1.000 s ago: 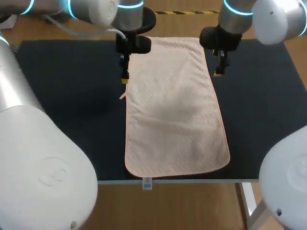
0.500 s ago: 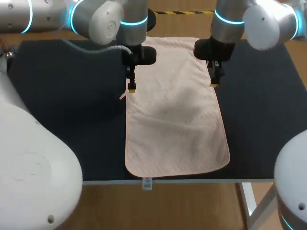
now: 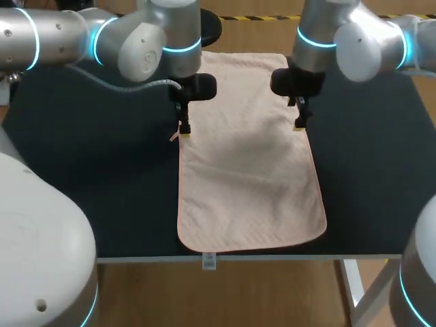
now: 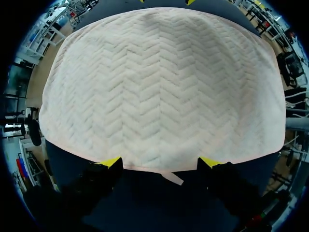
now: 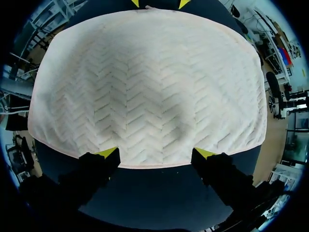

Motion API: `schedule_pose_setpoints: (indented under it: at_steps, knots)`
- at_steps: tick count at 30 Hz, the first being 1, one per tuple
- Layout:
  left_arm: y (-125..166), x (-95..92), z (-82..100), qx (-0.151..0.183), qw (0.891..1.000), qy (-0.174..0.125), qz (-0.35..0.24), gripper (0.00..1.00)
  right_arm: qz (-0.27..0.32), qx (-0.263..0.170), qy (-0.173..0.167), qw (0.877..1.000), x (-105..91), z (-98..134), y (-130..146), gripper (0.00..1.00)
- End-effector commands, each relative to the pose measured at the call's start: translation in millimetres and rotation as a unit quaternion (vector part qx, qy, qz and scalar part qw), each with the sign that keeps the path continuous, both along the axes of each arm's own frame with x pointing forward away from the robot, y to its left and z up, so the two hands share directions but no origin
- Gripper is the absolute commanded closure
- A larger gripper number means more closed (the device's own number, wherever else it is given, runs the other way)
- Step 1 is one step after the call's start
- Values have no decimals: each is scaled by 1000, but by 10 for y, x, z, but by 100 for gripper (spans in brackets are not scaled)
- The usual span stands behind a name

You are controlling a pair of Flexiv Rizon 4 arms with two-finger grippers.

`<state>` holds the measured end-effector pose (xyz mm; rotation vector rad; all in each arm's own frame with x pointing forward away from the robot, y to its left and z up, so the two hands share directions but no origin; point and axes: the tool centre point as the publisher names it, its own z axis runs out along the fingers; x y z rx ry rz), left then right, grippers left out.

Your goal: Fold the towel

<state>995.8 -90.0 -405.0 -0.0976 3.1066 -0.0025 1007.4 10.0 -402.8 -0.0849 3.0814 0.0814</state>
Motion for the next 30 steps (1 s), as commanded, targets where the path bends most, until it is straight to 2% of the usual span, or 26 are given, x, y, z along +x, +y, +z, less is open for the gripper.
schedule_pose_setpoints:
  at_steps: [1,7,15,30]
  knots:
    - [-24,65,-119,-2,1000,6,-1,0,-1,-5,12,1000,85,-86,38,0]
    - [-29,112,-207,-7,1000,9,-1,0,2,-18,15,1000,126,-166,6,0]
    - [-54,166,-303,6,1000,12,-9,0,-5,-18,26,999,165,-343,-50,0]
    - [-65,121,-438,-1,1000,13,-3,0,7,-22,29,999,127,-411,-77,0]
